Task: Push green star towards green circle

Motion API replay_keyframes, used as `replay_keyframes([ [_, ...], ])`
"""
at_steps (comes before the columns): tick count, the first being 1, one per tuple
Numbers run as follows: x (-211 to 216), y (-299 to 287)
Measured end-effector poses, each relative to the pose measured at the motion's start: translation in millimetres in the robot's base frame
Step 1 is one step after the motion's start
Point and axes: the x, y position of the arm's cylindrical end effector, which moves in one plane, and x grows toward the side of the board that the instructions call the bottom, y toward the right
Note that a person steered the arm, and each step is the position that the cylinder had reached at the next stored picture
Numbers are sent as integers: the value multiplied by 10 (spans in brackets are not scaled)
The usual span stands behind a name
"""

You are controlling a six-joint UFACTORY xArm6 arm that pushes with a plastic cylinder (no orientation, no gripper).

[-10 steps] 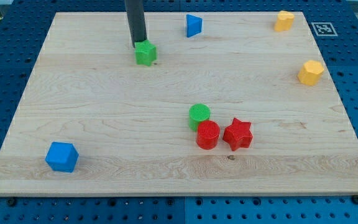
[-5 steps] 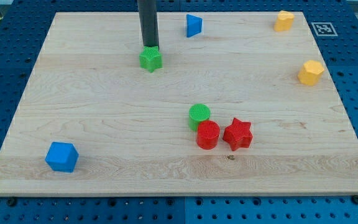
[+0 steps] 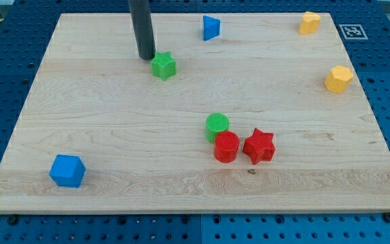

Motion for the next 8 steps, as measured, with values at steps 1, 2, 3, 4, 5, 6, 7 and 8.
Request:
replay_keyframes([
  [1, 50, 100],
  [2, 51, 127],
  [3, 65, 297],
  [4, 70, 363],
  [5, 196, 446],
  [6, 210, 456],
  [7, 257, 531],
  [8, 281, 504],
])
